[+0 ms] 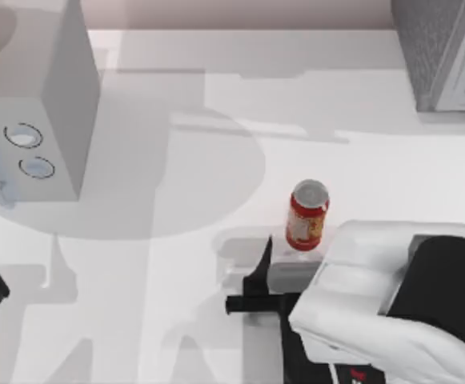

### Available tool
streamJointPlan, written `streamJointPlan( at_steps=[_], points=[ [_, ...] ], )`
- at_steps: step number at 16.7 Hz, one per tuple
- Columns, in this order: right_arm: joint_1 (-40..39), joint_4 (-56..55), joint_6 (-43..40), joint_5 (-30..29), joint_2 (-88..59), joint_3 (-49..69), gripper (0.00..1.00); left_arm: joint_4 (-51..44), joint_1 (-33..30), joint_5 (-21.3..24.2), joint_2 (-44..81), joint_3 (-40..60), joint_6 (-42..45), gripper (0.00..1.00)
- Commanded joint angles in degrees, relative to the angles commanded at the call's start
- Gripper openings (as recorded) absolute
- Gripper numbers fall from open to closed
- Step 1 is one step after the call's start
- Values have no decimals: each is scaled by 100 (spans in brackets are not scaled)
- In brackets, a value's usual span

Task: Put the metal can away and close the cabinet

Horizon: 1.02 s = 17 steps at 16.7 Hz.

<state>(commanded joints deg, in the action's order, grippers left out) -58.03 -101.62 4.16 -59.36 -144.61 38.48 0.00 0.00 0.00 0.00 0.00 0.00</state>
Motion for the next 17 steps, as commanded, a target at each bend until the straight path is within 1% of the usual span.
streamJointPlan(
  at_steps=[5,12,17],
  points=[
    [280,4,-333,185,188,227,100,0,0,0,0,0,0,100],
    [757,259,-358,667,278,417,100,0,0,0,0,0,0,100],
    [802,284,-356,712,285,433,100,0,0,0,0,0,0,100]
  ],
)
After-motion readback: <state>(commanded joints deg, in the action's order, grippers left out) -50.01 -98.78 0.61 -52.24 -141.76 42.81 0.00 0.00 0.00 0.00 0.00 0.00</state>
